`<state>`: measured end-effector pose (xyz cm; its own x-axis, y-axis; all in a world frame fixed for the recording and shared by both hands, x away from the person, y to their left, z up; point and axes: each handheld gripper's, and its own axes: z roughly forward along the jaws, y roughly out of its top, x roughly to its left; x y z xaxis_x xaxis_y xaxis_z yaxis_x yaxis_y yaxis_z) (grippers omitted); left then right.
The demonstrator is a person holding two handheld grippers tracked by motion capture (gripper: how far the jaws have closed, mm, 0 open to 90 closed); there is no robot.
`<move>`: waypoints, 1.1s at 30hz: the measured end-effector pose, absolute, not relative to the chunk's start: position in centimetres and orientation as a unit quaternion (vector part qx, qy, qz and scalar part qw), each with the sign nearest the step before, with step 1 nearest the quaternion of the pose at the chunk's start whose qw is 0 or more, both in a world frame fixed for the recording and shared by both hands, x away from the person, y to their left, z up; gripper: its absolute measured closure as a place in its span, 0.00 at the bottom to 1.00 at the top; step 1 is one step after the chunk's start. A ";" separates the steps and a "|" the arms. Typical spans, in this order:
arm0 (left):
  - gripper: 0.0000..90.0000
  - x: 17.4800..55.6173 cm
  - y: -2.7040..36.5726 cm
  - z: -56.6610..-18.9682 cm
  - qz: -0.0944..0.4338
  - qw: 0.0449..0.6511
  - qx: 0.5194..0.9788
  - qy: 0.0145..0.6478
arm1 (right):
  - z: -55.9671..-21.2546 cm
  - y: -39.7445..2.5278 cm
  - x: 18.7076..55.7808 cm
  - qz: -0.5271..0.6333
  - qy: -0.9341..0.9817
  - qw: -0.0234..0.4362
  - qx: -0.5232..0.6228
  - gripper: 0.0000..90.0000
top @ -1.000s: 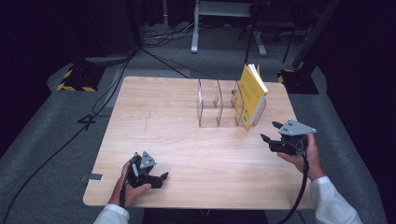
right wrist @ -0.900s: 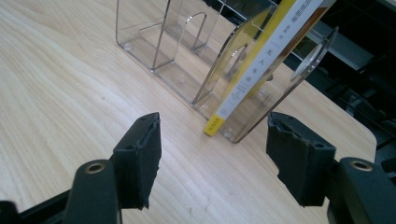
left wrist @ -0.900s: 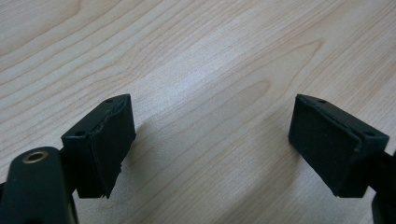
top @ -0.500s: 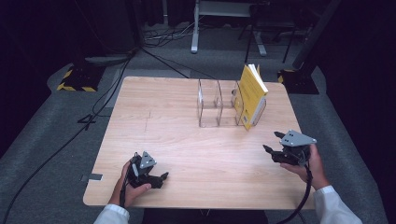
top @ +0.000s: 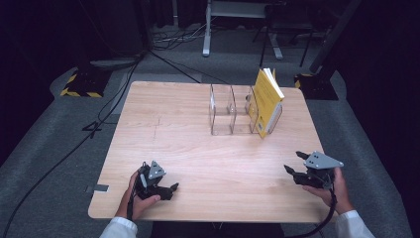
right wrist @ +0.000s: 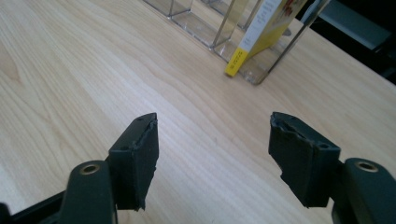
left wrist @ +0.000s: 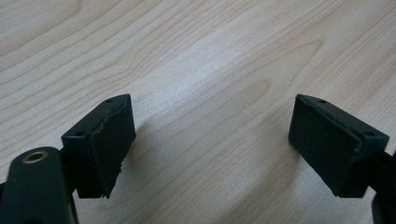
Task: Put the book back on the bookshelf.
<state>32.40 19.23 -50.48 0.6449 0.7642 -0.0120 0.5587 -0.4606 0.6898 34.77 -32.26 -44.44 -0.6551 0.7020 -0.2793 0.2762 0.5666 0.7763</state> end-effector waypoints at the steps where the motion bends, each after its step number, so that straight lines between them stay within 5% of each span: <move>1: 0.17 32.4 19.2 -50.4 0.150 0.338 0.842 0.394 | -44.8 -32.6 34.6 0.363 0.834 0.291 0.296 0.38; 33: 0.17 32.4 19.2 -50.4 0.150 0.338 0.841 0.395 | -50.4 -38.9 31.3 0.361 0.813 0.211 0.404 0.33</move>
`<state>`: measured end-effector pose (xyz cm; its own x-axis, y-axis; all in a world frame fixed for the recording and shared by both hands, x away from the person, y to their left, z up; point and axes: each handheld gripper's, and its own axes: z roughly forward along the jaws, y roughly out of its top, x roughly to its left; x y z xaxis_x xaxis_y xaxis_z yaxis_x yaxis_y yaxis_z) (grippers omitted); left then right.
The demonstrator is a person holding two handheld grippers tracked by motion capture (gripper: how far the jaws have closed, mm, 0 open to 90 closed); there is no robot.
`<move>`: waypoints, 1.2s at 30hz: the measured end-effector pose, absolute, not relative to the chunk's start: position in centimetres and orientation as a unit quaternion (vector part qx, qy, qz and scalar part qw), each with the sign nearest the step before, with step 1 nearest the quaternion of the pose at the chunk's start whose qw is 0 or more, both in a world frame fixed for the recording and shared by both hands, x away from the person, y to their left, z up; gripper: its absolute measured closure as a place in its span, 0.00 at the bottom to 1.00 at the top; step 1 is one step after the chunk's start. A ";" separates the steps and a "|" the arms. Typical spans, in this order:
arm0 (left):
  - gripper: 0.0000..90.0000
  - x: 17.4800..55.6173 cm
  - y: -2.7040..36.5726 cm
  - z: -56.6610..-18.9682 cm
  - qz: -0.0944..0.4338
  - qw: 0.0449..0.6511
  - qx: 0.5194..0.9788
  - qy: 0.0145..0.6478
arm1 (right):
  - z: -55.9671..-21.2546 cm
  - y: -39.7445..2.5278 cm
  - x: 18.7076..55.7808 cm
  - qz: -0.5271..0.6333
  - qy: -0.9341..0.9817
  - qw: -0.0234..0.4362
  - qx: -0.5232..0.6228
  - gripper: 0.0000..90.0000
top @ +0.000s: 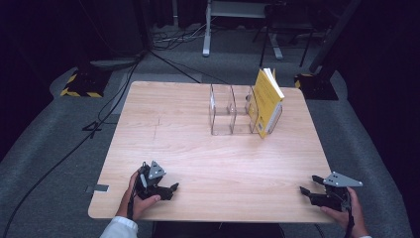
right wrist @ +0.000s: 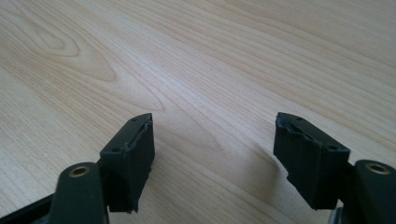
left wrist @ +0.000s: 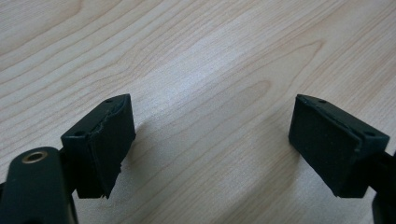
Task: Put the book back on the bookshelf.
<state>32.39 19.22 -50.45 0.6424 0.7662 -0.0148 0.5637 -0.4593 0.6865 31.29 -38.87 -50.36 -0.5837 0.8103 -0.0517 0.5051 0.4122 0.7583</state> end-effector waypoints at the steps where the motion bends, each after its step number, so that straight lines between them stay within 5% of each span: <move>1: 0.17 32.4 19.2 -50.5 0.153 0.338 0.841 0.395 | -50.4 -39.0 31.4 0.362 0.813 0.207 0.406 0.32; 36: 0.16 32.6 19.1 -50.5 0.155 0.339 0.840 0.394 | -50.4 -39.2 31.8 0.362 0.808 0.192 0.424 0.28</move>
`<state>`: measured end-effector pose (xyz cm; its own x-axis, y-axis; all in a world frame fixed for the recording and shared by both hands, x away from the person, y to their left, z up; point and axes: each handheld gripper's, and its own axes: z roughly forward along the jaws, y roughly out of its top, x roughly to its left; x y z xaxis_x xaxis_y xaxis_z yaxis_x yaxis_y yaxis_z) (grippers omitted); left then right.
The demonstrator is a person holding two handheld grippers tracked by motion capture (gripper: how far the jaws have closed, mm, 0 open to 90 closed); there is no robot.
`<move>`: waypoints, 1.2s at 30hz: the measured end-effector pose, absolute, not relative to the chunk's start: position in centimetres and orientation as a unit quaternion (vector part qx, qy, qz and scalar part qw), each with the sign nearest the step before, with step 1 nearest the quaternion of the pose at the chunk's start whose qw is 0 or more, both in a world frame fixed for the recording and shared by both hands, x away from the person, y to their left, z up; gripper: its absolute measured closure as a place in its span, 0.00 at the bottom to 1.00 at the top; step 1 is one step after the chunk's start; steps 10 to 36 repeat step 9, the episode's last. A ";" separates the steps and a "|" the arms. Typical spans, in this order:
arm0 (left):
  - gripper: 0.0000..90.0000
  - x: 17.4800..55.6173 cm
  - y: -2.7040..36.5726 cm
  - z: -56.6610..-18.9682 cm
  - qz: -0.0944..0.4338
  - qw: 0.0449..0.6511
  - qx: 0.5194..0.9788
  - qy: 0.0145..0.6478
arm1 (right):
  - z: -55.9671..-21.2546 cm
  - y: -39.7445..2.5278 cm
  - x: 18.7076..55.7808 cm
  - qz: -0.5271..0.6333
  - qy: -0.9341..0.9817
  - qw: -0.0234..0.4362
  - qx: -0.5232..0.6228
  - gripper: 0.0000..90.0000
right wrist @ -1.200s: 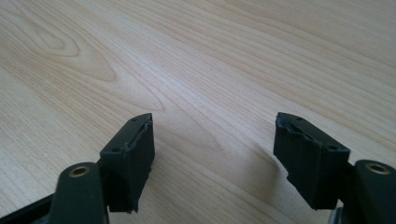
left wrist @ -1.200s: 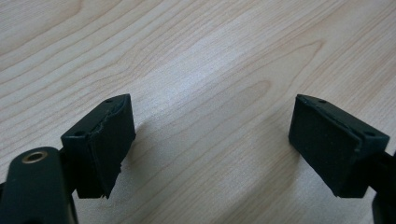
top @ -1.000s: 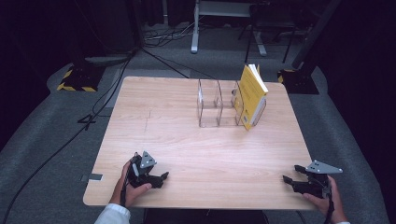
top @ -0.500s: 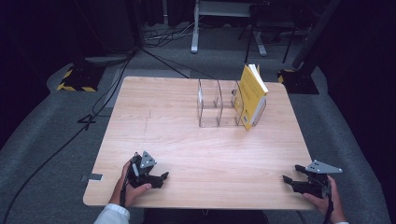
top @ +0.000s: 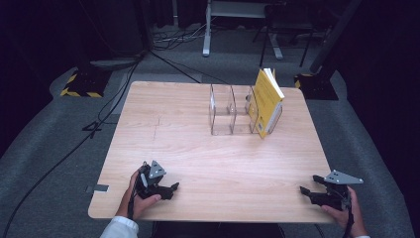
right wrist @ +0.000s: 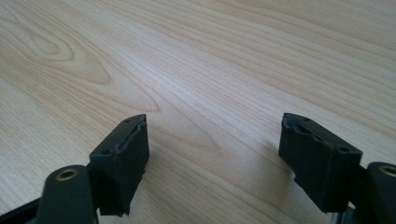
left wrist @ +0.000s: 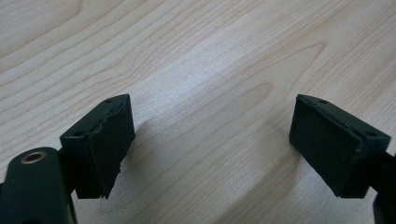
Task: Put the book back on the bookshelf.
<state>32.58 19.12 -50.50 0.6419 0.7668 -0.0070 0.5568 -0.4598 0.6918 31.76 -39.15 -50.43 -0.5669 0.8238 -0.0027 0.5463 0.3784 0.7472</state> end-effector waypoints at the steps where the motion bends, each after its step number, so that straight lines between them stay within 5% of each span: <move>1: 0.16 32.6 19.1 -50.5 0.155 0.339 0.840 0.394 | -50.4 -39.2 31.8 0.362 0.808 0.192 0.424 0.28; 36: 0.16 32.6 19.1 -50.4 0.153 0.336 0.842 0.393 | -50.4 -39.2 31.8 0.362 0.808 0.192 0.424 0.28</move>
